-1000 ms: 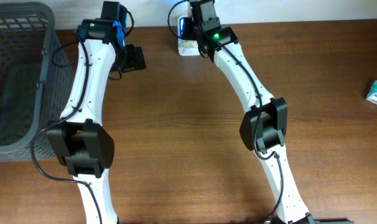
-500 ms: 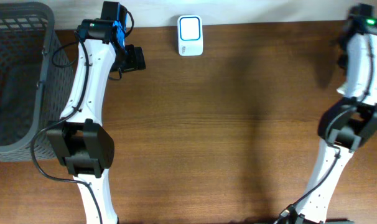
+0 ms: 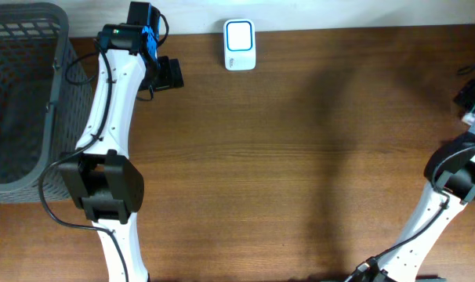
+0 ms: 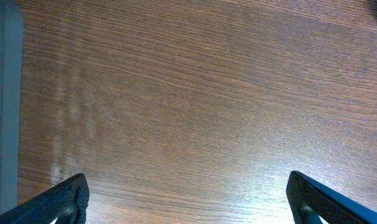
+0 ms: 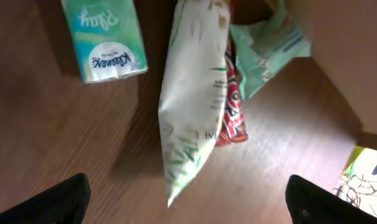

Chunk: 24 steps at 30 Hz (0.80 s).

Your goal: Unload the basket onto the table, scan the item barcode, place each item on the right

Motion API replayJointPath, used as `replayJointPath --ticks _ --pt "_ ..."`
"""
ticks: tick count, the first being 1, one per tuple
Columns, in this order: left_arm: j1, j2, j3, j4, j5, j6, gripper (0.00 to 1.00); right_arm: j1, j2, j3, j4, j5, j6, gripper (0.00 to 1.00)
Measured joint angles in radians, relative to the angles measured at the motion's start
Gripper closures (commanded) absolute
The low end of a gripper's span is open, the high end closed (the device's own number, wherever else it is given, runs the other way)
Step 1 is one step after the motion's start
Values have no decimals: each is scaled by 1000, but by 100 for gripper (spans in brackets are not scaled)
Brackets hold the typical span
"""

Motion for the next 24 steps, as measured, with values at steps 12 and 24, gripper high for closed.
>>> replayJointPath --ticks 12,24 --pt "0 0 0 0 0 0 1 385 -755 -39 -126 -221 -61 1" --pt "0 0 0 0 0 0 1 850 -1197 -536 -129 -427 -74 1"
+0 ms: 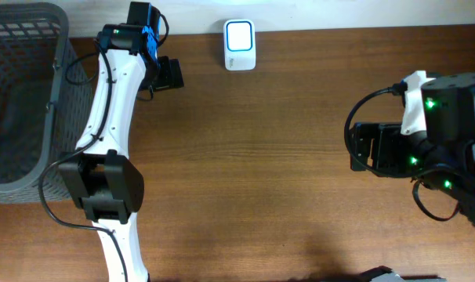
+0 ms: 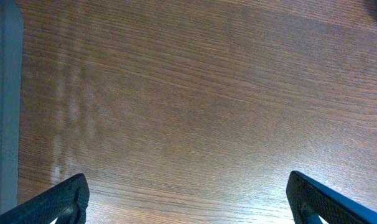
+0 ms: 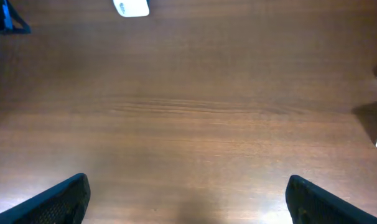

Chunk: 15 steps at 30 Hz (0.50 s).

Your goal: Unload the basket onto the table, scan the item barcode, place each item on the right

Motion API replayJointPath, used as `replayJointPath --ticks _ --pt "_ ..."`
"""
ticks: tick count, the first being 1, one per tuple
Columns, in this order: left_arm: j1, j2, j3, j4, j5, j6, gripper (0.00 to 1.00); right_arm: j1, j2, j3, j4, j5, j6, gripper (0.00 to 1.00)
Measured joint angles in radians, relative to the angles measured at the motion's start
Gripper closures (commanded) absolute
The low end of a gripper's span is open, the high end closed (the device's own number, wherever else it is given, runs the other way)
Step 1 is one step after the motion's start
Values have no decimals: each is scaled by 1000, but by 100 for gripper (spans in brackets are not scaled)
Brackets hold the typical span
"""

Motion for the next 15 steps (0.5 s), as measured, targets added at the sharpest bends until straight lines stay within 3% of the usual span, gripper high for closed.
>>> replayJointPath --ticks 9,12,15 --pt "0 0 0 0 0 0 1 0 -14 -66 0 -69 -43 1" --pt "0 0 0 0 0 0 1 0 -55 -219 39 -70 -84 1" --pt "0 0 0 -1 0 0 1 0 -195 -453 249 -70 -142 1"
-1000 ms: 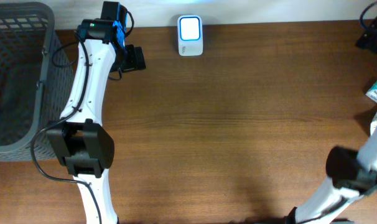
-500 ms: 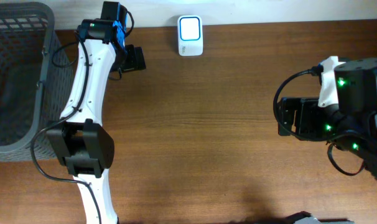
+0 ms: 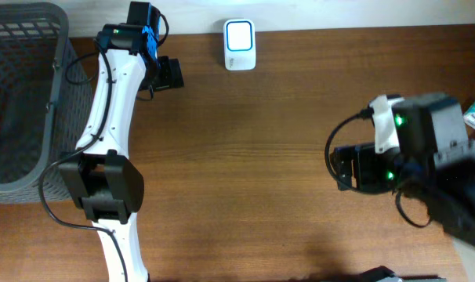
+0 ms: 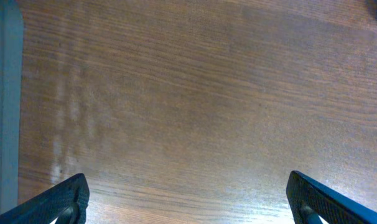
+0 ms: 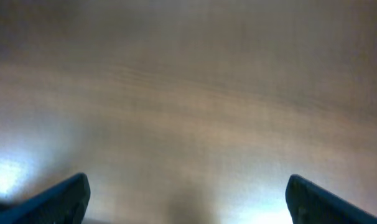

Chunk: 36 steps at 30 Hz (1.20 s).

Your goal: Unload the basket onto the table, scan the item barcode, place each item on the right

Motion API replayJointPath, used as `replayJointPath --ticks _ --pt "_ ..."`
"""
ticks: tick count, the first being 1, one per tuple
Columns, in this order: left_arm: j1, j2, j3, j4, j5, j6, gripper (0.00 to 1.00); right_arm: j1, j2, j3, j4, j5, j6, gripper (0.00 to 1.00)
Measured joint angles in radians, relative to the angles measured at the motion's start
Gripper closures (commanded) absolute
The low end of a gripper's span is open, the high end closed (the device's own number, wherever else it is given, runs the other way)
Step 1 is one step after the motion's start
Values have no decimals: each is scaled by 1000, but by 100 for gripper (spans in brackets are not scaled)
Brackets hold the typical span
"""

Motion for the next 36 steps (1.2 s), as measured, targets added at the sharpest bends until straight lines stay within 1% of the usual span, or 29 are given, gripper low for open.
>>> replayJointPath --ticks 1,3,6,7,8,9,10,12,15,19,22,28,32,35,36 --pt "0 0 0 1 0 0 1 0 -85 -100 50 0 -21 1" --pt "0 0 0 1 0 0 1 -27 -242 -287 241 -7 -42 1" --pt "0 0 0 0 -1 0 1 -131 -489 -649 489 -13 -53 1" --pt "0 0 -1 1 0 0 1 -158 -541 -728 559 -19 -54 1" --pt "0 0 -1 0 0 0 1 -171 -564 -765 594 -24 -54 1" --pt "0 0 -1 1 -1 0 1 -208 -642 -887 675 -40 -54 1" --pt "0 0 -1 0 -1 0 1 -220 -686 -956 758 -50 -57 1" --pt "0 0 -1 1 0 0 1 -232 -824 -1162 960 -108 -111 1" --pt "0 0 -1 0 0 0 1 -232 -949 -1323 1122 -155 -161 1" --pt "0 0 -1 1 0 0 1 -269 -1042 -1449 1276 -177 -184 1" --pt "0 0 -1 1 0 0 1 -303 -1099 -1495 1309 -177 -185 1" --pt "0 0 -1 0 0 0 1 -314 -1118 -1618 1475 -177 -185 1" --pt "0 0 -1 1 0 0 1 -343 -1118 -1632 1462 -172 -185 1" --pt "0 0 -1 1 0 0 1 -373 -1120 -1633 1373 -122 -147 1" --pt "0 0 -1 1 0 0 1 -373 -1120 -1633 1369 -99 -130 1"
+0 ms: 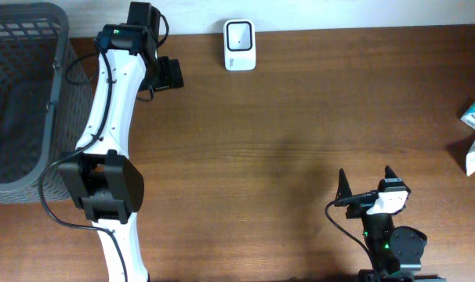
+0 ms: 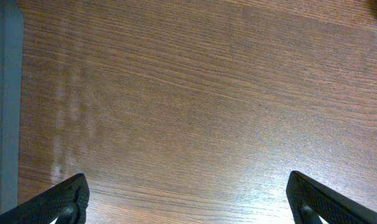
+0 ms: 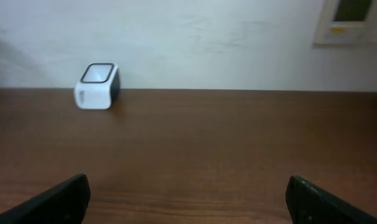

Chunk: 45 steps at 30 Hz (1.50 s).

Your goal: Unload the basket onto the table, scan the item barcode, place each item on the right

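The white barcode scanner (image 1: 239, 45) stands at the table's far edge, and the right wrist view shows it as the scanner (image 3: 96, 77) against the wall. At the right edge lie a green pack (image 1: 474, 113) and a white bag. My right gripper (image 1: 367, 182) is open and empty, low at the front right with its fingers pointing toward the far edge; the right gripper (image 3: 188, 199) holds nothing. My left gripper (image 1: 171, 74) hovers at the far left, and this left gripper (image 2: 188, 199) is open over bare wood.
A grey mesh basket (image 1: 18, 94) fills the left end of the table, and its rim (image 2: 2, 93) borders the left wrist view. The left arm (image 1: 112, 110) stretches from the front left up to the far edge. A pale wall backs the table.
My right arm was raised over the right part of the table, its wrist view a blur of wood. Now it sits folded low at the front right, looking level at the scanner. The left arm has not moved.
My right gripper was open above a tissue pack, a white bag and a red pack at the far right. Then it hung open and empty high over the table's right side, twice. Now it rests low at the front, still empty. The left arm stayed put throughout.
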Motion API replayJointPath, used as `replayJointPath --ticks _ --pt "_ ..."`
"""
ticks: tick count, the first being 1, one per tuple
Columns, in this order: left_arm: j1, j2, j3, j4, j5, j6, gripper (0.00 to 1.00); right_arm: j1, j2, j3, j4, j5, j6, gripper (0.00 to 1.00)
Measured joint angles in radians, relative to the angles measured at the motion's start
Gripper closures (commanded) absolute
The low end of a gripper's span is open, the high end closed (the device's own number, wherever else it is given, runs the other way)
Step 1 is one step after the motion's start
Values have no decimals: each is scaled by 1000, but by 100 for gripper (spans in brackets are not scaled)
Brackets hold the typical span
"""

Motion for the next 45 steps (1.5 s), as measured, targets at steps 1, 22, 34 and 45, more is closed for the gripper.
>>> replayJointPath --ticks 1,22,34,45 --pt "0 0 0 0 0 0 1 0 0 0 0 12 10 1" --pt "0 0 0 0 0 0 1 0 0 0 -2 38 36 2" --pt "-15 -109 -150 87 75 0 1 0 0 0 -2 41 35 1" --pt "-113 -1073 -1381 949 193 320 1 0 -2 0 -2 41 36 1"
